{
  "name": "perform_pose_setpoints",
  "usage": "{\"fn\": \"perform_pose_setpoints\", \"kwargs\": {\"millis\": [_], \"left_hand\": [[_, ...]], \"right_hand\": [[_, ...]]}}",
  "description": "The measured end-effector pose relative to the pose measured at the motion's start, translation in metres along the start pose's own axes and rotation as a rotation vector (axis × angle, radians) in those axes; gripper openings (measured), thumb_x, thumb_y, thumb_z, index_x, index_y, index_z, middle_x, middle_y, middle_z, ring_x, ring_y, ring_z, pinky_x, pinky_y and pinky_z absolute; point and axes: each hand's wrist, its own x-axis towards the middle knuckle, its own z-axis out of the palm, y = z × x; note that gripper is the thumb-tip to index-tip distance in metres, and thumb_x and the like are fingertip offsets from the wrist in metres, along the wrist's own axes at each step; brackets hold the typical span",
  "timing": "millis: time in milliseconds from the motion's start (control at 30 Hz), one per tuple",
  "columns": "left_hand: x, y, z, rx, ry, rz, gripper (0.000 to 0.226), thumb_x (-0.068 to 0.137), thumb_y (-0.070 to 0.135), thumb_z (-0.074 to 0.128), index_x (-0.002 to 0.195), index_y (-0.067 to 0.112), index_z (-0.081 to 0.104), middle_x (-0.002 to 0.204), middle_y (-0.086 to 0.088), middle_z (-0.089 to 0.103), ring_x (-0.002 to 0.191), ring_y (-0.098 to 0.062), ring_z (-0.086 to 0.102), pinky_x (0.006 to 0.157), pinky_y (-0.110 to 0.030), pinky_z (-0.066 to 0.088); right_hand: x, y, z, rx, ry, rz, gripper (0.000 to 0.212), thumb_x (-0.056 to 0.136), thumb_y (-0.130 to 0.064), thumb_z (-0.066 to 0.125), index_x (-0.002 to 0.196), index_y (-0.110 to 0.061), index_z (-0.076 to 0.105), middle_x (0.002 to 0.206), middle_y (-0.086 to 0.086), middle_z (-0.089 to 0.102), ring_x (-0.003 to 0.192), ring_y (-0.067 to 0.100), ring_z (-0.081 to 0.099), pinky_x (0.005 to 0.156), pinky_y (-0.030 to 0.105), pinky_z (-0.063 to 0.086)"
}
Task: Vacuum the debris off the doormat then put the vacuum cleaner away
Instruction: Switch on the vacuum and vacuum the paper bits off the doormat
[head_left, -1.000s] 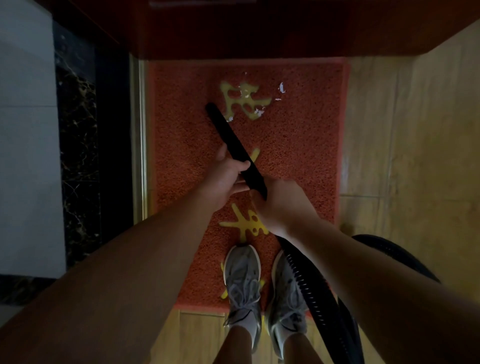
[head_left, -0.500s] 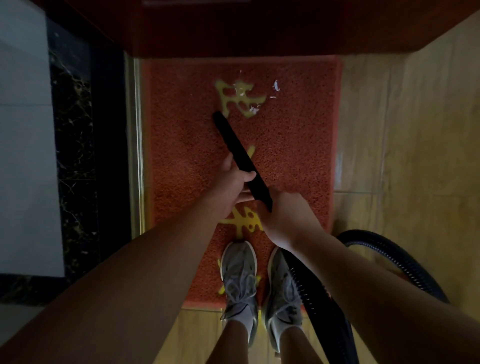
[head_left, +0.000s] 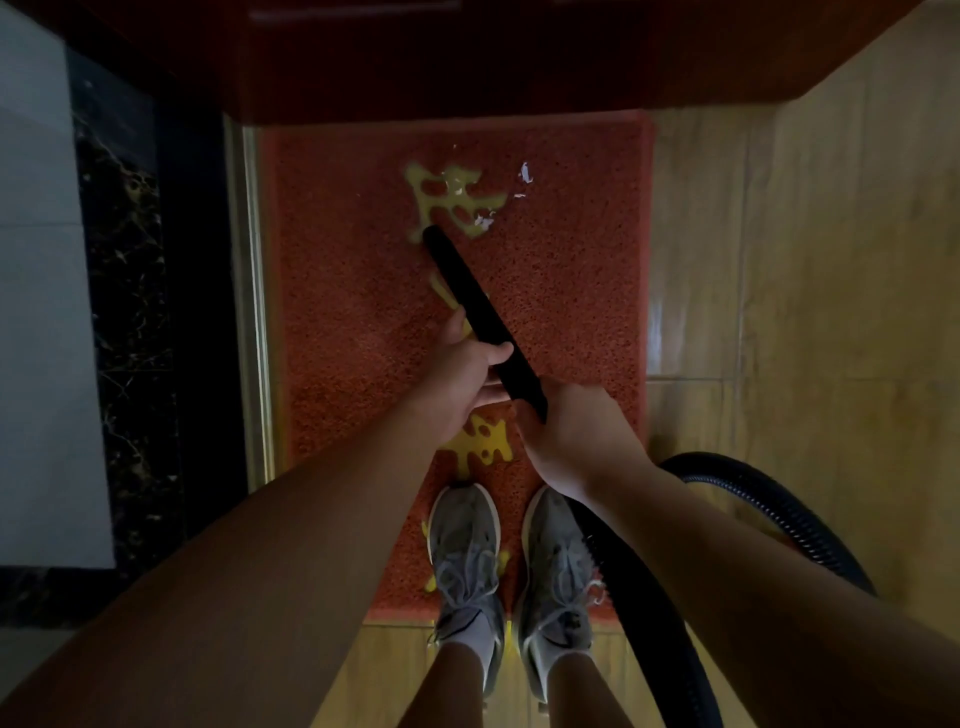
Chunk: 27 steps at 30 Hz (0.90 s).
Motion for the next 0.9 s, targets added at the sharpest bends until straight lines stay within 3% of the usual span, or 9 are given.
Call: {"fn": "perform_pose_setpoints", "kwargs": {"millis": [100, 433, 600, 700, 900], "left_hand": [[0.003, 0.004, 0.007, 0.007, 0.002, -0.007, 0.075, 0.096, 0.0, 0.06, 0.156, 0.036, 0.035, 0.134, -0.004, 0.065, 0.103, -0.025, 0.074, 0.064, -0.034, 0.061], [0.017, 0.025, 0.013, 0.036, 0.012, 0.01, 0.078, 0.095, -0.001, 0.061, 0.157, 0.037, 0.033, 0.138, -0.006, 0.062, 0.106, -0.029, 0.072, 0.077, -0.044, 0.062], [0.024, 0.031, 0.012, 0.056, 0.002, 0.014, 0.079, 0.095, 0.0, 0.061, 0.158, 0.037, 0.03, 0.14, -0.005, 0.061, 0.104, -0.028, 0.073, 0.072, -0.041, 0.061], [0.029, 0.034, 0.013, 0.066, -0.001, 0.022, 0.075, 0.096, 0.0, 0.06, 0.156, 0.037, 0.032, 0.134, -0.004, 0.064, 0.105, -0.028, 0.072, 0.079, -0.044, 0.059], [0.037, 0.045, 0.018, 0.09, -0.008, 0.047, 0.069, 0.096, 0.0, 0.059, 0.152, 0.037, 0.039, 0.127, -0.003, 0.067, 0.102, -0.027, 0.073, 0.078, -0.043, 0.06]], "right_hand": [[0.001, 0.003, -0.003, 0.018, 0.013, -0.005, 0.027, 0.103, -0.037, 0.045, 0.105, -0.016, 0.063, 0.067, -0.001, 0.058, 0.051, 0.012, 0.053, 0.041, 0.022, 0.027], [0.017, -0.002, -0.015, 0.037, 0.046, -0.033, 0.027, 0.103, -0.034, 0.046, 0.106, -0.015, 0.064, 0.068, 0.0, 0.06, 0.052, 0.013, 0.056, 0.043, 0.022, 0.03], [0.025, -0.004, -0.015, 0.048, 0.051, -0.018, 0.027, 0.103, -0.035, 0.045, 0.103, -0.015, 0.064, 0.067, 0.001, 0.059, 0.049, 0.014, 0.055, 0.041, 0.023, 0.03], [0.03, -0.005, -0.016, 0.049, 0.055, -0.016, 0.028, 0.103, -0.035, 0.045, 0.102, -0.014, 0.064, 0.068, 0.002, 0.06, 0.05, 0.015, 0.055, 0.042, 0.024, 0.03], [0.041, -0.005, -0.021, 0.06, 0.088, -0.028, 0.028, 0.102, -0.034, 0.045, 0.099, -0.014, 0.064, 0.07, 0.004, 0.062, 0.053, 0.019, 0.057, 0.044, 0.026, 0.032]]}}
